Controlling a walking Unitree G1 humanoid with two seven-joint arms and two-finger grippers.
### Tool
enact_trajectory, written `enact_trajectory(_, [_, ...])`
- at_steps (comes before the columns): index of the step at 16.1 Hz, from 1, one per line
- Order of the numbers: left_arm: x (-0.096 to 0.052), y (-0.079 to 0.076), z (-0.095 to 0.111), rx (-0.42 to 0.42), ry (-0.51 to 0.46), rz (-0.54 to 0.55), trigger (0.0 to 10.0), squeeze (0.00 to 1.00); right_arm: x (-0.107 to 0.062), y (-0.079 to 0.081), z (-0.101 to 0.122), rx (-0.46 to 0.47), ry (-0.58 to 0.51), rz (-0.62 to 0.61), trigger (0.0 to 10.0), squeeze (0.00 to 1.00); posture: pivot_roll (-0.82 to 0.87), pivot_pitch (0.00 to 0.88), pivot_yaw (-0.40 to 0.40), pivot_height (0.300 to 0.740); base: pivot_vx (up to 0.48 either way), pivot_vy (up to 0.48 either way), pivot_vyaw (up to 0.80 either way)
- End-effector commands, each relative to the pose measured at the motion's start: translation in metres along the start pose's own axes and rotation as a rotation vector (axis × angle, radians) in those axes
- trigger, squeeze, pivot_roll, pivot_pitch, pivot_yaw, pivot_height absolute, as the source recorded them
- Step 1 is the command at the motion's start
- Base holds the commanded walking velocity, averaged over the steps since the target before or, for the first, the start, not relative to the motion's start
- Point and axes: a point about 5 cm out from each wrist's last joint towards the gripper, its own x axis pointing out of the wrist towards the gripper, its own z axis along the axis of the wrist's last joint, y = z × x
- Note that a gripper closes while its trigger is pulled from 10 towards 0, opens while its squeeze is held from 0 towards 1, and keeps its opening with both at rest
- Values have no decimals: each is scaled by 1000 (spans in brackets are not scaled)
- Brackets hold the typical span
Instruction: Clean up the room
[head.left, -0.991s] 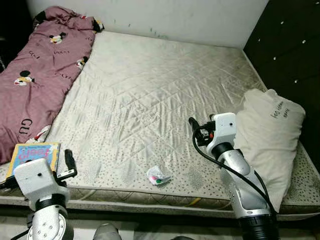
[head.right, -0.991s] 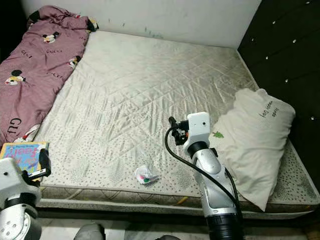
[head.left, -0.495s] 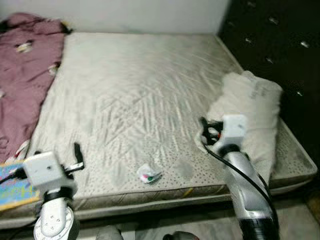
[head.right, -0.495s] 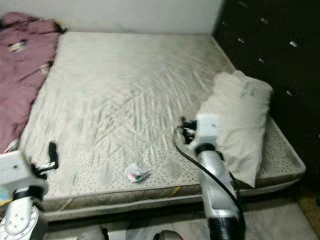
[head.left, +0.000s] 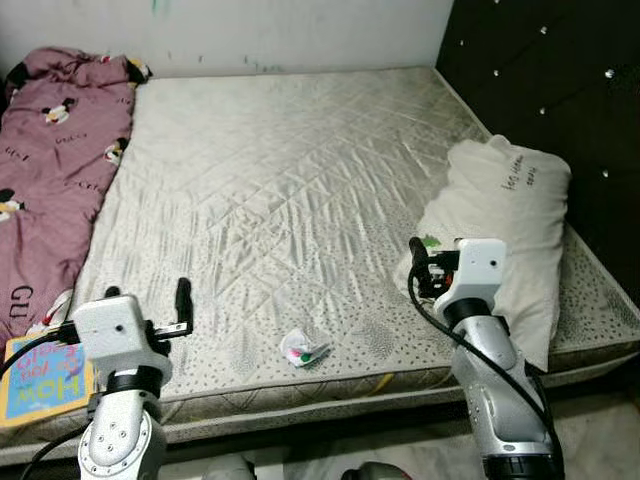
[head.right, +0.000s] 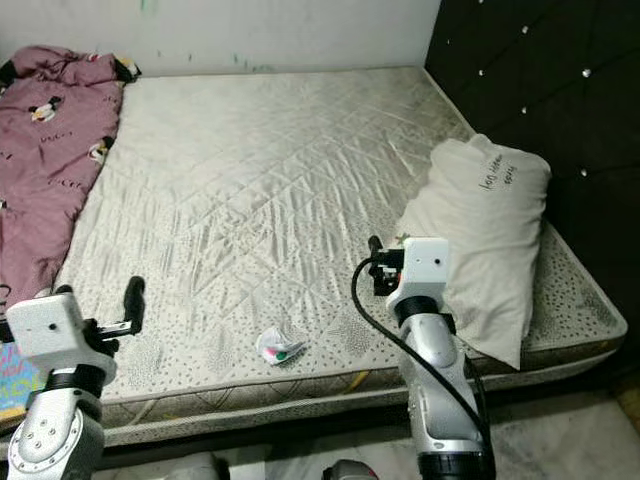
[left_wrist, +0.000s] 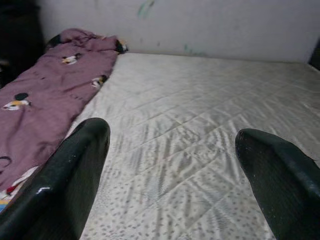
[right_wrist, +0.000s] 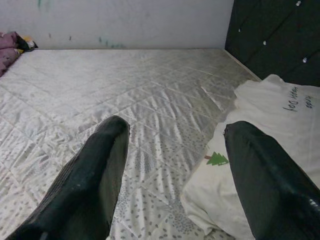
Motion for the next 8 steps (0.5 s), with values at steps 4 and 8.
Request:
enact_trajectory(4, [-4,4,-3,8,18,20,10000,0,-3,0,6,20,-21,3,10000,0,79,36,0,740,0,0,0])
enact_trajectory(8, [-8,8,-1,-1,22,44,10000,0,-2,7,5,32,-10,37,10000,0,99,48,-15,740,0,0,0])
